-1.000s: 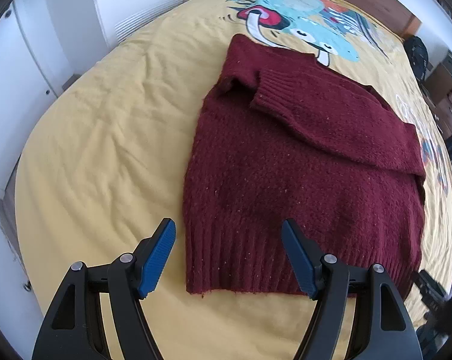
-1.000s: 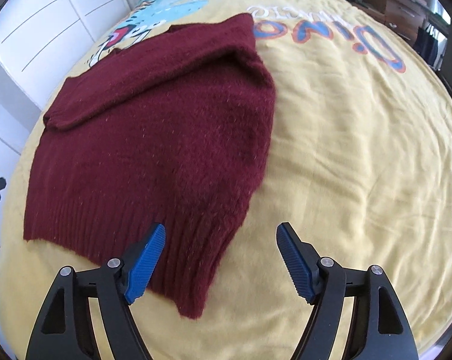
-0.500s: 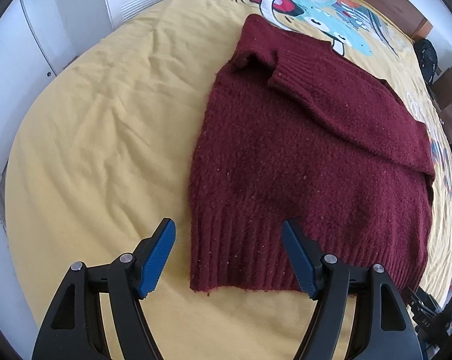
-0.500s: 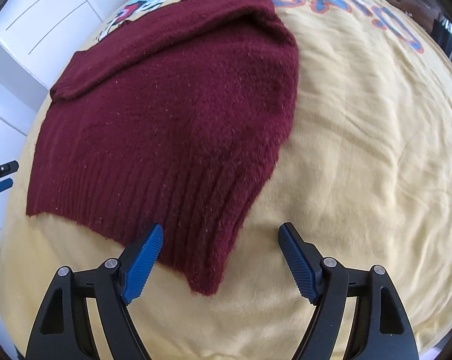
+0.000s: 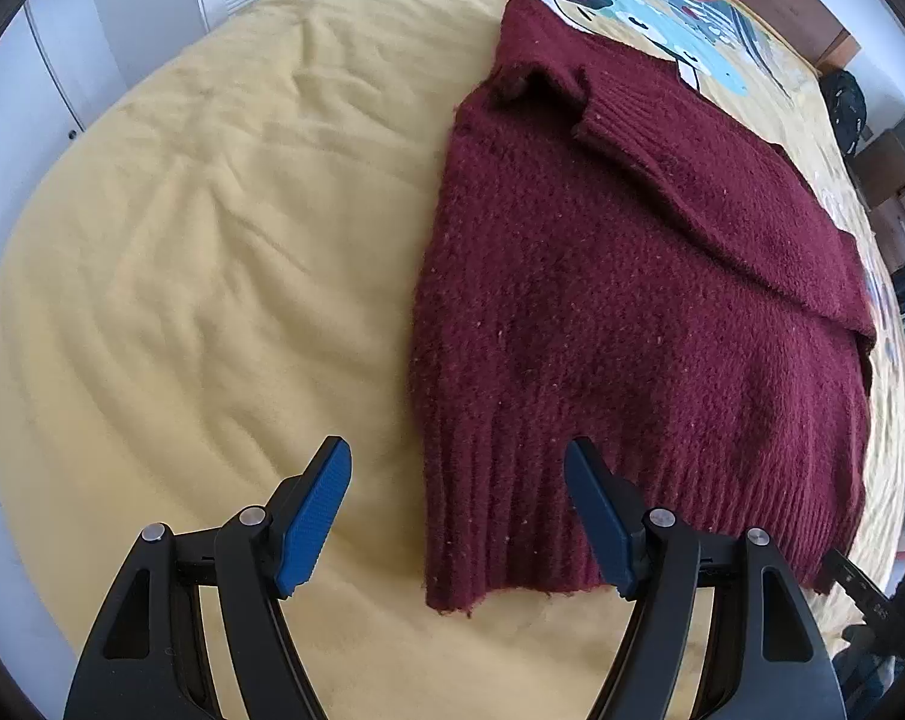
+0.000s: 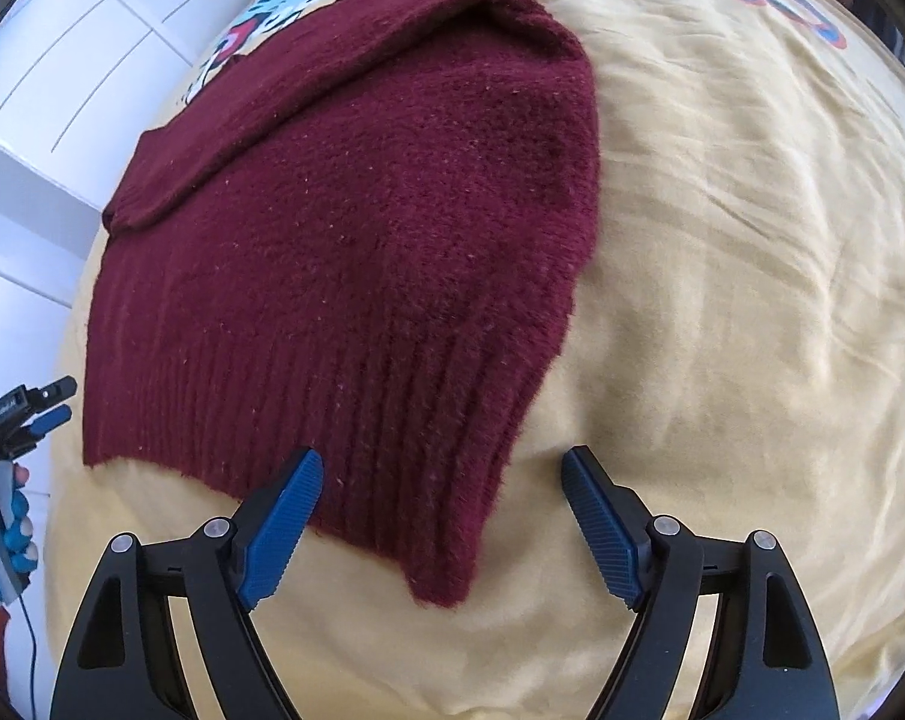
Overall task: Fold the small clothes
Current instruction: 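Move both grippers to the sweater hem ribbing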
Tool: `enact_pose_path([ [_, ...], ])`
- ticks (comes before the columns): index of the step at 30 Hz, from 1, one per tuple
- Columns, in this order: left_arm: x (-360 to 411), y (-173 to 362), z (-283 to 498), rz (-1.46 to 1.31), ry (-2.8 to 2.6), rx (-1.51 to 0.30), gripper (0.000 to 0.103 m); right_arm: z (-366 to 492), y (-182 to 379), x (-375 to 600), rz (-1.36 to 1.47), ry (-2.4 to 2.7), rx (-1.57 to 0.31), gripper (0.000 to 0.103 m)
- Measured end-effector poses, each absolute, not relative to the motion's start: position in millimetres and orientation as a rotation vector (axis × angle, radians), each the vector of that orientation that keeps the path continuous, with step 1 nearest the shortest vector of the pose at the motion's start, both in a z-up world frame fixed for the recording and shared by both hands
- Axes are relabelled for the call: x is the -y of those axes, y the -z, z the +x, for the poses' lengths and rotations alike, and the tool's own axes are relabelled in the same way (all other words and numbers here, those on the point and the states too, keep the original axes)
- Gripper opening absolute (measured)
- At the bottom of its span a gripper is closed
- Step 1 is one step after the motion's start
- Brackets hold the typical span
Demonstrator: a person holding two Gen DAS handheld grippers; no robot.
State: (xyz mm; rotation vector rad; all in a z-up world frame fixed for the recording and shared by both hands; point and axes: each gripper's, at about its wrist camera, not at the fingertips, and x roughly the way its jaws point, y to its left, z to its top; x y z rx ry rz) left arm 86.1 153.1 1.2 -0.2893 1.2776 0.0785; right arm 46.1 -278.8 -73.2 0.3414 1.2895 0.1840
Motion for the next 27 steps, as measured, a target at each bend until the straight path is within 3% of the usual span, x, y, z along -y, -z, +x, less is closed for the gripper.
enact_pose_path([
  [10, -179.5, 19.2, 94.2, -0.341, -0.031, -1.292, 0.068, 64.6, 76.5, 252.6, 0.304, -0.157, -1.318, 0.090],
  [27, -188.2, 31.8, 97.7, -0.384, 0.064, -1.296, 0.068, 68.8, 77.4, 262.0, 0.354, -0.246, -1.337, 0.091],
])
